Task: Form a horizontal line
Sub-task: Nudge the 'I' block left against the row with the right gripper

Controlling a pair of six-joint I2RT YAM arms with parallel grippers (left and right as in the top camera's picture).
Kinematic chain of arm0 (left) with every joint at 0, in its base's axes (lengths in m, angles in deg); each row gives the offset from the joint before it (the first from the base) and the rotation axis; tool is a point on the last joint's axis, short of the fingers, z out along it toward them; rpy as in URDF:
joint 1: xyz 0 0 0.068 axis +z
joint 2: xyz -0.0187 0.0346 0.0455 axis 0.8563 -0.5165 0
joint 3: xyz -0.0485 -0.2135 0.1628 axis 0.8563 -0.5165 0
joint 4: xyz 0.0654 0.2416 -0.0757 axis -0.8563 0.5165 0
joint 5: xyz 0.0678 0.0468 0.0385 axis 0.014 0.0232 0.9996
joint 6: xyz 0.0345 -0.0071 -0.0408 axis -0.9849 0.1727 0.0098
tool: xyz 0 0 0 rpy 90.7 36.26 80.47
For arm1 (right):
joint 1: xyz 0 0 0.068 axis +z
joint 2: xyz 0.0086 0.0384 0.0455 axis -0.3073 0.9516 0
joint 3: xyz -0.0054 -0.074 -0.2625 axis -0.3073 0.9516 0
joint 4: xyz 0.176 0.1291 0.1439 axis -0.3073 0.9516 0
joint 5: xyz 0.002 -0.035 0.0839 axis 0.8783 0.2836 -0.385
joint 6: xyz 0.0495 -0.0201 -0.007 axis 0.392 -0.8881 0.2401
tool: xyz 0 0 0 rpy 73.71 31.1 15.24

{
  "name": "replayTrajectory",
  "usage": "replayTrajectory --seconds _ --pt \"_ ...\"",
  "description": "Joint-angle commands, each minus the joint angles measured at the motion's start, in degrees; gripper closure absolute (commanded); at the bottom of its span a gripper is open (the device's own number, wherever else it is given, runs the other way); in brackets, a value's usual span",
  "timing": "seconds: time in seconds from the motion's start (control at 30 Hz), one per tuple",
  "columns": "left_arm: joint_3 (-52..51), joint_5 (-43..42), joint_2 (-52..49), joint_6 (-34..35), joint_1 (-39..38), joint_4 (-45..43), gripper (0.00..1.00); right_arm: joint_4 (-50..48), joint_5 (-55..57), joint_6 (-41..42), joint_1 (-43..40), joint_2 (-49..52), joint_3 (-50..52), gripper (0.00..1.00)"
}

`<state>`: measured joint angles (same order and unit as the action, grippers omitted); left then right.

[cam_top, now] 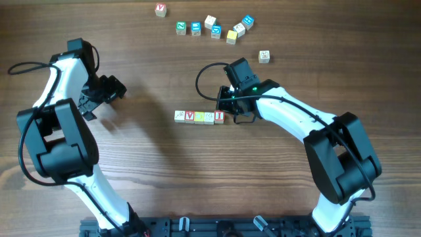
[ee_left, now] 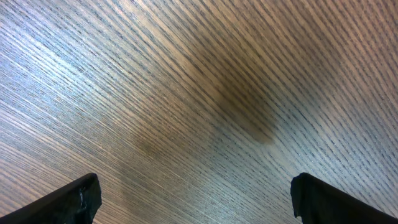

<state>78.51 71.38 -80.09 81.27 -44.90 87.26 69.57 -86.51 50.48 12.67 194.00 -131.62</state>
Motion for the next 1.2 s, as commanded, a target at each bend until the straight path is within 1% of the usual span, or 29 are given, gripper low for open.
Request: replayTrajectory --seconds 0.0,0.13,0.23,0.37,1.17 --pt "0.00 0.55 0.50 0.09 0.15 0.00 0.00 -0.79 0.13 -1.25 0.02 1.14 -0.17 0.95" --pt "0.00 0.55 0.50 0.09 0.15 0.02 0.00 -2.93 1.16 -2.49 0.02 2.01 -0.15 0.95" --pt "0.00 0.55 0.50 0.09 0.15 0.02 0.00 -3.06 -0.59 -2.56 0.02 2.51 -0.15 0.95" --pt "0.00 0.55 0.50 0.09 0.15 0.02 0.00 -2.38 -2.58 -2.71 0.02 2.51 -0.15 0.95" --pt "0.00 0.55 0.50 0.09 0.15 0.02 0.00 -0.04 -5.29 -2.71 0.02 2.51 -0.17 0.96"
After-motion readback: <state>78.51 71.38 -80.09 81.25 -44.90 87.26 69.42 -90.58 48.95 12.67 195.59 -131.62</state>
